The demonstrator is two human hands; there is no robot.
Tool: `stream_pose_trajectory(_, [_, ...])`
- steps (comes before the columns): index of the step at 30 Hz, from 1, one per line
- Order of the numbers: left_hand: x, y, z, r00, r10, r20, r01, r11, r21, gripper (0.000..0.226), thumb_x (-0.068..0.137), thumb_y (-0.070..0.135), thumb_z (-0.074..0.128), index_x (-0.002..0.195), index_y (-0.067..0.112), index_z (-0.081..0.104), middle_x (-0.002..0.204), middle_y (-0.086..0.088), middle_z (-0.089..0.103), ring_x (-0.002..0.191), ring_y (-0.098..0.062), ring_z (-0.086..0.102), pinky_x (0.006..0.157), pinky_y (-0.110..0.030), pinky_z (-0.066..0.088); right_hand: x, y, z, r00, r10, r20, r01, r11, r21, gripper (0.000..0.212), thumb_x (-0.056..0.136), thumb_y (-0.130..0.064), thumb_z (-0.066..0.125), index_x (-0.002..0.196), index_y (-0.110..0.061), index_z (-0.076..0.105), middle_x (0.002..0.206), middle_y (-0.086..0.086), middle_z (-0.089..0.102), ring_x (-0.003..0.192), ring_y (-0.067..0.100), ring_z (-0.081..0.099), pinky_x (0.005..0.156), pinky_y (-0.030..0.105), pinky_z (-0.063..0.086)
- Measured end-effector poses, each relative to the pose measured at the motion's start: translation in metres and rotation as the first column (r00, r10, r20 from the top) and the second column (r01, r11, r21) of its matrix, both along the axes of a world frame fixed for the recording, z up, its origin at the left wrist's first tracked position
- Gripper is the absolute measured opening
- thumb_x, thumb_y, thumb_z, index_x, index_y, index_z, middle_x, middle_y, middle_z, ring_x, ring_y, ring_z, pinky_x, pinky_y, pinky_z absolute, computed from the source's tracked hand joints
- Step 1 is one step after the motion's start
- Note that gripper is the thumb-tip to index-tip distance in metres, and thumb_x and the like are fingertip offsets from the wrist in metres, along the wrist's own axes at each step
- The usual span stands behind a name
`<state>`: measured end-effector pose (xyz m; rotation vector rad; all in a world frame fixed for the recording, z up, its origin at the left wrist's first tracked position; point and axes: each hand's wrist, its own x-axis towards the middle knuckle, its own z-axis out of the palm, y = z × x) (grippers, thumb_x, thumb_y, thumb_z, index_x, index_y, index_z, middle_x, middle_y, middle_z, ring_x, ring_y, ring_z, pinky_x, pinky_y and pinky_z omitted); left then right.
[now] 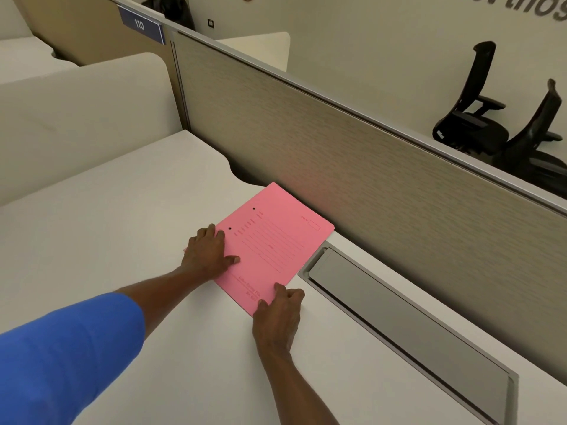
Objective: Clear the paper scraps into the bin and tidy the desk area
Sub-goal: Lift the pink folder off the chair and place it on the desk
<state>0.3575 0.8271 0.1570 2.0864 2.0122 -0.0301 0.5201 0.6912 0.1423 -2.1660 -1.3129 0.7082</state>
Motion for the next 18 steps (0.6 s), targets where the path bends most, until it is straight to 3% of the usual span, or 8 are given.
stream_pose_trajectory(13, [-0.002,0.002,-0.005,1.0,-0.01,0.023,0.009,1.0,0.02,0.081,0.089,0.067,0.067,0.144,0.011,0.046,0.153,-0.013,0.049,0.14,-0.033,0.049,0.114,-0.05,0.048,0.001,0.0,-0.009,0.999,0.028,0.045,-0.03,0.999,0.032,0.046,0.101,-0.019,0.068,0.145,-0.014,0.055,0.121,-0.001,0.041,0.117,0.018,0.057,0.098,0.027,0.058])
stream_pose_trajectory(18, [-0.006,-0.01,-0.003,0.995,0.03,0.099,-0.037,0.997,0.073,0.09,0.092,0.062,0.066,0.157,0.008,0.034,0.174,-0.02,0.024,0.16,-0.04,0.028,0.125,-0.056,0.035,0.003,-0.006,-0.015,0.999,-0.01,-0.035,0.013,0.996,0.091,0.047,0.098,-0.015,0.07,0.143,-0.015,0.055,0.123,0.0,0.042,0.113,0.019,0.061,0.097,0.03,0.059])
